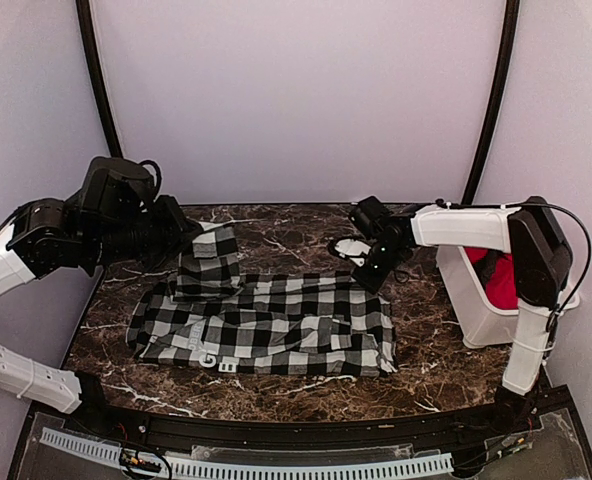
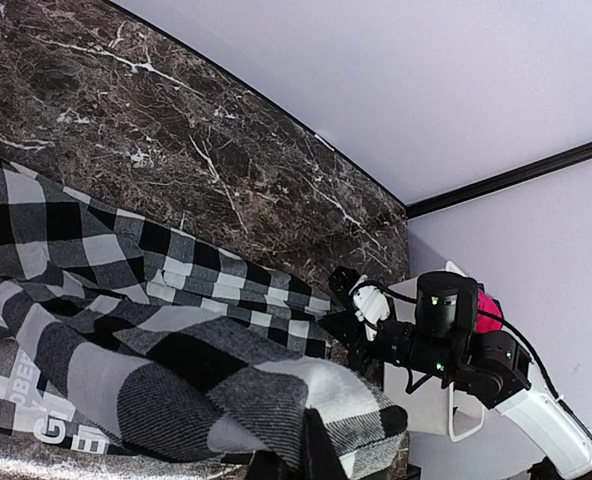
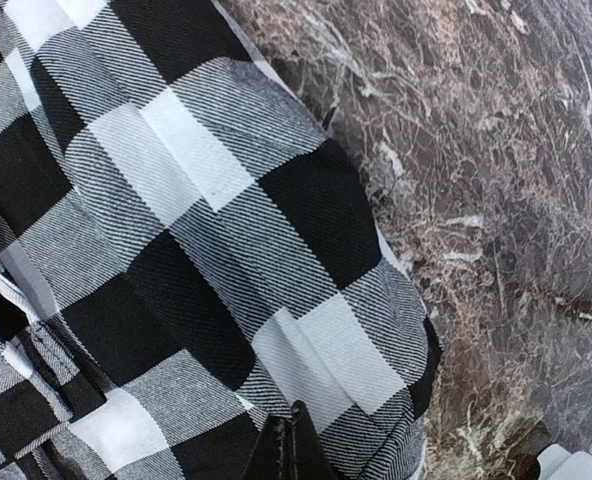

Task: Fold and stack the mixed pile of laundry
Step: Fold the 1/3-folded shirt at the center of the board.

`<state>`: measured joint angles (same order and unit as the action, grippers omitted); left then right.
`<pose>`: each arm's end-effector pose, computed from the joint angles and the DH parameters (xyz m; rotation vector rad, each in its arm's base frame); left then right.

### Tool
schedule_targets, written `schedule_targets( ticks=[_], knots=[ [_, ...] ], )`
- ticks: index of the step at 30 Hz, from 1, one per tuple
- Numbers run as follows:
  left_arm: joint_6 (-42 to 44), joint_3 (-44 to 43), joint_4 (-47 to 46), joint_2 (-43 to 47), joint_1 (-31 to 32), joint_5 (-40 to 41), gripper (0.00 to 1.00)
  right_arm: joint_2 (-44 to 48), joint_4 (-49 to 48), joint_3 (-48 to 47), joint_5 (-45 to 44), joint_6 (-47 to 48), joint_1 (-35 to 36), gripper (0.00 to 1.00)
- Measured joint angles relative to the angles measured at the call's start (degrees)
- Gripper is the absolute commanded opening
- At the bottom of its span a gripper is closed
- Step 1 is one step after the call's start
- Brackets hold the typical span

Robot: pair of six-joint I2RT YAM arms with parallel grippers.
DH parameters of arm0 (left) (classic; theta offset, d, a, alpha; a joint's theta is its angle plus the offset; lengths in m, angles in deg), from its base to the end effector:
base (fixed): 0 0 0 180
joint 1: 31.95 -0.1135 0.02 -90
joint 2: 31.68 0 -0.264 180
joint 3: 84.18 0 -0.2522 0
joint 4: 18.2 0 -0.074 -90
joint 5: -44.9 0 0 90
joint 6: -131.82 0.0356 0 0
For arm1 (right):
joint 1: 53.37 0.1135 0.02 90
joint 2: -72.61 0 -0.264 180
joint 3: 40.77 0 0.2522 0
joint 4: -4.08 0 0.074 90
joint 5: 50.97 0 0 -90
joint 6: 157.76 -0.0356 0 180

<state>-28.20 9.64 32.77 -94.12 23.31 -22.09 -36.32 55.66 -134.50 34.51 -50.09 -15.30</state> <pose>0.1389 -0.1759 0.4002 -0.5360 2.0787 -0.9549 0.3105 0.2396 0.1965 -1.2562 2.4229 -0.0067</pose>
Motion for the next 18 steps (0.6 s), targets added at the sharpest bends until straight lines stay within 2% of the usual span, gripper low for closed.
schedule_targets(
  ticks=[11, 18],
  knots=[
    [-1.6, -0.5, 2.5, 0.2, 0.6, 2.7, 0.0, 0.4, 0.0, 3.6, -1.7, -1.8, 0.7, 0.0],
    [-1.1, -1.6, 4.8, 2.1, 0.6, 5.4, 0.0, 4.1, 0.8, 4.8, -3.0, -2.7, 2.7, 0.0]
  ],
)
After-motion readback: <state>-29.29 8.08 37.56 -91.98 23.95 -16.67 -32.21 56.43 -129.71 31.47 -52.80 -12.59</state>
